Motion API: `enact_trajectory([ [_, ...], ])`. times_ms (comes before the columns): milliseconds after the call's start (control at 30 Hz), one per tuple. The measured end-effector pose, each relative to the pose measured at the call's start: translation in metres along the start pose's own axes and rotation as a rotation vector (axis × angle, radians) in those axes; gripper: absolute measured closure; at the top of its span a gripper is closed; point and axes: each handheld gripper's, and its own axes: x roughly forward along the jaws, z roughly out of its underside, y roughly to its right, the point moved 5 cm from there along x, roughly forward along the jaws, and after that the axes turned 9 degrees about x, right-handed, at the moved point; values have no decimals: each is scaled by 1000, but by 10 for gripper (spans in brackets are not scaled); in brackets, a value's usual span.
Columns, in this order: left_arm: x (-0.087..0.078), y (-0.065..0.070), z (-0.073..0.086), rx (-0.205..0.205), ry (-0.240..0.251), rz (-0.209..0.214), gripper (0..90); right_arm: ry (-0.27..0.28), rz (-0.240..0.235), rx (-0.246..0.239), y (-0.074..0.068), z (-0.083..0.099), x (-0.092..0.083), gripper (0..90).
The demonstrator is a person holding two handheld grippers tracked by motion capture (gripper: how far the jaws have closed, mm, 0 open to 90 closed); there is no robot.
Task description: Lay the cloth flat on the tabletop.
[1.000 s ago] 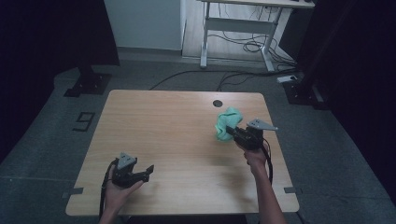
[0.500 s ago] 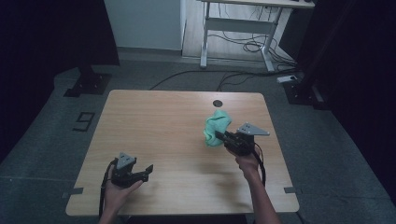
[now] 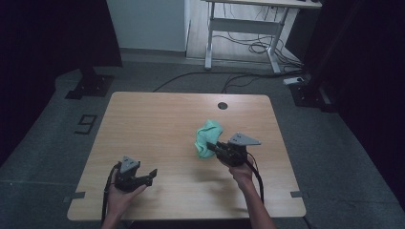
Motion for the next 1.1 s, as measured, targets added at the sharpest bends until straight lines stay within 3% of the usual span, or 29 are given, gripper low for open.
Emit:
enact_trajectory([
  [300, 2, 1, 1, -2, -5, -2, 230, -22, -31, -10, -15, 16, 9, 769],
  [467, 1, 1, 1, -14, -10, 8, 238, -59, -52, 5, -24, 34, 15, 768],
  [600, 1, 2, 1, -29, -10, 15, 245, -103, -62, -12, -32, 54, 22, 766],
  [767, -1, 1, 0, -34, -1, 23, 266, -124, -51, -14, -34, 62, 28, 760],
  [833, -2, 1, -1, -39, 7, 32, 270, -126, -44, 9, -35, 65, 31, 752],
  [1100, -2, 2, -2, -36, 9, 40, 275, -160, -15, 1, -34, 76, 40, 720],
])
